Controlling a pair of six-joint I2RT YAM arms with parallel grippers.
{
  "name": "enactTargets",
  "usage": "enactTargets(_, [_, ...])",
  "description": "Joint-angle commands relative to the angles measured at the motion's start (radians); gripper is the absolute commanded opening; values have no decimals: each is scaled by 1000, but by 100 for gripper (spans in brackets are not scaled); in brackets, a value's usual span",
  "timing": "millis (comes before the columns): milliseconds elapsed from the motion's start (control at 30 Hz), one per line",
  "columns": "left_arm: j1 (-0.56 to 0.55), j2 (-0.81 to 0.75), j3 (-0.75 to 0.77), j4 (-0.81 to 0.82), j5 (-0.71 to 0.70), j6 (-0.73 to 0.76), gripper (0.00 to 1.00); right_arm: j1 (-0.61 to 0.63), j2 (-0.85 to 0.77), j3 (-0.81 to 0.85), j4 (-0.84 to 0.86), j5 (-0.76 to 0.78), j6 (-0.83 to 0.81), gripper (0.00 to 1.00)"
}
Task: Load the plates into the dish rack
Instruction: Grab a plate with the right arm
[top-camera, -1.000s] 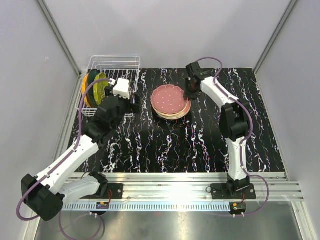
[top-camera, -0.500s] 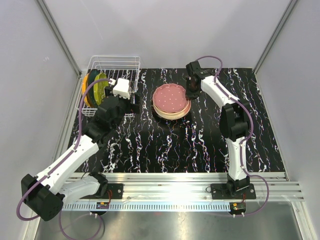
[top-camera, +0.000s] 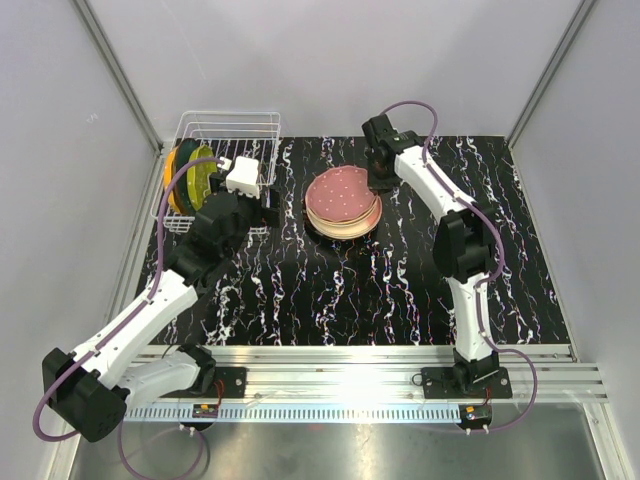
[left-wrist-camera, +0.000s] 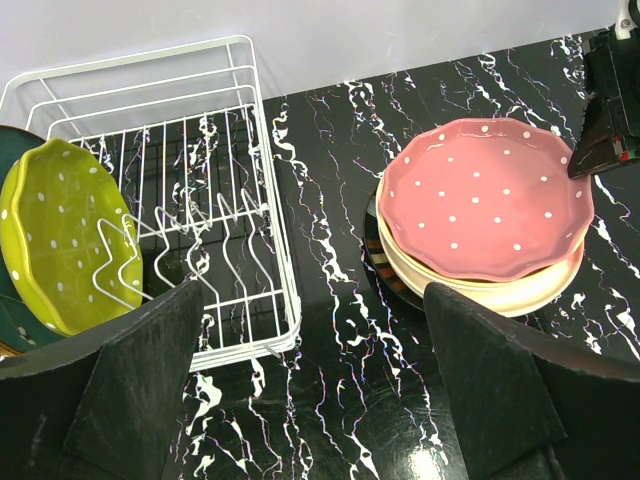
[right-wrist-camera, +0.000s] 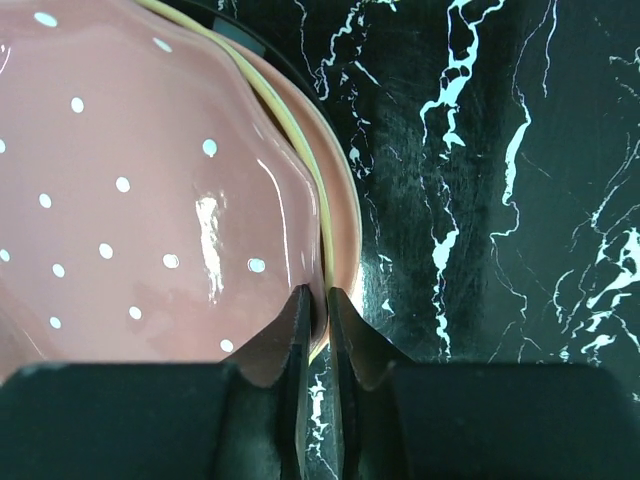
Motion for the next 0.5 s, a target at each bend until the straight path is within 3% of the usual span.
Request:
enactTargets(0, [-5,-19,21,43,15,-8,95,24,10,93,-35,64,-33,0])
enactTargets(467, [-5,-18,20,44,18,-11,95,46,19,122,-93,125,-92,0])
